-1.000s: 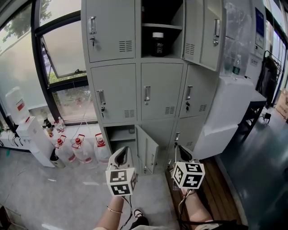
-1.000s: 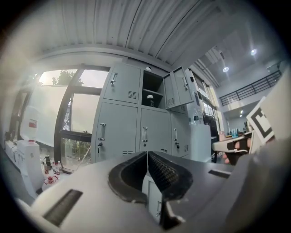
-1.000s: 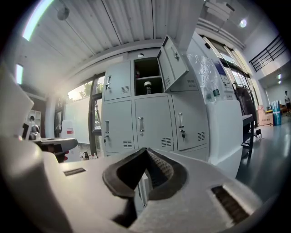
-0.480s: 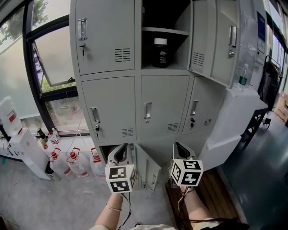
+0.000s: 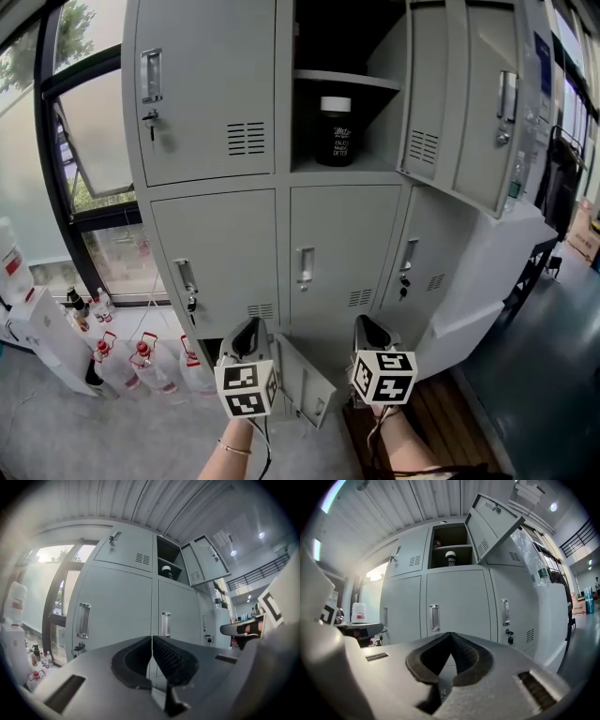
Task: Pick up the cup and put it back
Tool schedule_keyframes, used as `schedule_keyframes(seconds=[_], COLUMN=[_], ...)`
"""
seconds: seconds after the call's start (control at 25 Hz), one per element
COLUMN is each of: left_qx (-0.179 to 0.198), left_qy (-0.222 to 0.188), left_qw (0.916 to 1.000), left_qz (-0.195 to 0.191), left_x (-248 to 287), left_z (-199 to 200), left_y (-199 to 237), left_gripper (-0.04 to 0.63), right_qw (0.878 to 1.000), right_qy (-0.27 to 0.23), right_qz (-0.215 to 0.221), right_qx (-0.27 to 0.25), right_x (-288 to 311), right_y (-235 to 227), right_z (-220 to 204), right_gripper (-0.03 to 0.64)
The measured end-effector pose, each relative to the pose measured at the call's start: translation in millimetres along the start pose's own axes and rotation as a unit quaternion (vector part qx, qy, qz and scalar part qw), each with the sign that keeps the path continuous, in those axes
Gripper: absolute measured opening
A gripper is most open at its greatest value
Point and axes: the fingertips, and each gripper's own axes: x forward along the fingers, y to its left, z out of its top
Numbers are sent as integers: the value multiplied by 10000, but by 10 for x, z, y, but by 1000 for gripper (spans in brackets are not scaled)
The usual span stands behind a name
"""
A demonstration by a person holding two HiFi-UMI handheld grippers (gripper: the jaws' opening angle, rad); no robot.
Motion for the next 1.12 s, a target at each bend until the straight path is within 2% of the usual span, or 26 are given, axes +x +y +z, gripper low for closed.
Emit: schedule_keyframes(seconds=[0.16,0.36,0.56,0.6,0.64,0.68,0.76,0.96,1.12], left_qx=[-56,-101,18,29,42,44,11,-5,-22], left_qy=[78,-72,-10,-3,-2,0,21,83,132], left_qw=[9999,9996,9988,9988,9986,9985,9983,9981,9980], left_qz=[119,268,484,499,524,549,582,605,614], left_x=[101,199,202,203,204,206,209,232,239], left_z=[-33,209,170,156,146,137,113,43,-9], left_y=[18,2,21,16,19,26,37,16,7], left_gripper=[11,11,11,11,11,11,11,12,11], right_qw=[9999,9995,9983,9979,9974,9971,9971,9975,9977], right_qy=[104,-75,-268,-258,-231,-205,-188,-236,-205], right_qz=[86,312,519,600,681,731,732,666,638], right_qx=[62,-44,-73,-36,5,42,48,83,53], right_x=[131,306,342,355,369,378,373,370,374], right_y=[-83,-84,-68,-62,-51,-44,-44,-76,-92], right_z=[-81,194,320,315,306,294,275,273,252], right_gripper=[-8,-8,-5,36,178,202,208,382,407])
